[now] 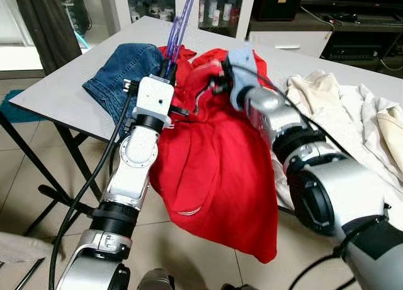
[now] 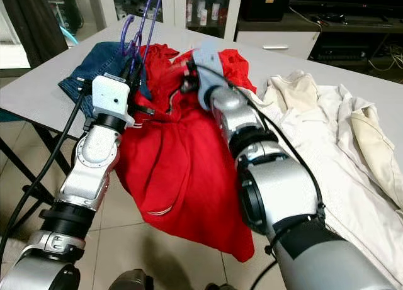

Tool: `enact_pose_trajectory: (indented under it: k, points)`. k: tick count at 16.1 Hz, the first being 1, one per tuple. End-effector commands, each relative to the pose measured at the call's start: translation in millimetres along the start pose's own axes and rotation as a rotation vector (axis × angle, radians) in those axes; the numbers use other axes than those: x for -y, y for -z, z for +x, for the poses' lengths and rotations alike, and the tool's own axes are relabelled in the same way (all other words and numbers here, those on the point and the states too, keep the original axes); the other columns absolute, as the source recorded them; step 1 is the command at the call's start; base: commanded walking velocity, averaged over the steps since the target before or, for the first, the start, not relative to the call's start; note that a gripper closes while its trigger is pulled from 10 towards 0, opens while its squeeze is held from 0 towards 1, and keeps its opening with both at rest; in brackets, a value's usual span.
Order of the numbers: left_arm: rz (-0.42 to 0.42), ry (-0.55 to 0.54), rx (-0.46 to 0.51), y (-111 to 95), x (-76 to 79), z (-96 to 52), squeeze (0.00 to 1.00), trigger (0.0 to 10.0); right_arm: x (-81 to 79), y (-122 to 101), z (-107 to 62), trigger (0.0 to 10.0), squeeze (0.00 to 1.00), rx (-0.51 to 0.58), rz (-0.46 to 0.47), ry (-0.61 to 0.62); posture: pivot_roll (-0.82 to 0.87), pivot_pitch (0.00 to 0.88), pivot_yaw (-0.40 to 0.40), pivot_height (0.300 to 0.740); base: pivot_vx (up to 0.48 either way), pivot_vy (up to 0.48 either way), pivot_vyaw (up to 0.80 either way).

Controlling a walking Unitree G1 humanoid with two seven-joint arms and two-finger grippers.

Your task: Hang hanger

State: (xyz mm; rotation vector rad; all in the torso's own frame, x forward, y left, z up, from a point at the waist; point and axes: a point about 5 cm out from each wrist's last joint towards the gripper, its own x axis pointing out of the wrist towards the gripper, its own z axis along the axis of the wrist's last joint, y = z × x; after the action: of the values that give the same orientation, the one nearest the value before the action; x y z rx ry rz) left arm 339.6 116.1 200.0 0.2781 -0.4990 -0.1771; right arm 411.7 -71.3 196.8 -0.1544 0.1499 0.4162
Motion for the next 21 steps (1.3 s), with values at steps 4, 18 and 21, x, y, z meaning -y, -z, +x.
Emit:
enact_pose_trajectory:
  k: [4,18,21]
  points:
    - [0.010,0.000,0.003,-2,1.5,3.6,0.00,10.0,10.1,-6,-3.9,10.0,1.00,0.045,-0.036,-0.052,0.28,0.010,-0.055,0.740,0.000,0.000,0.00]
    - [0.005,0.016,-0.001,-1,4.4,4.7,0.00,10.0,81.2,25,-47.1,10.0,0.83,0.064,0.084,0.020,0.24,0.002,-0.034,0.740,0.000,0.000,0.00]
    - [0.005,0.020,0.000,-1,5.2,5.0,0.00,10.0,81.8,28,-58.6,10.0,0.00,0.063,0.098,-0.032,0.24,0.002,-0.033,0.740,0.000,0.000,0.00]
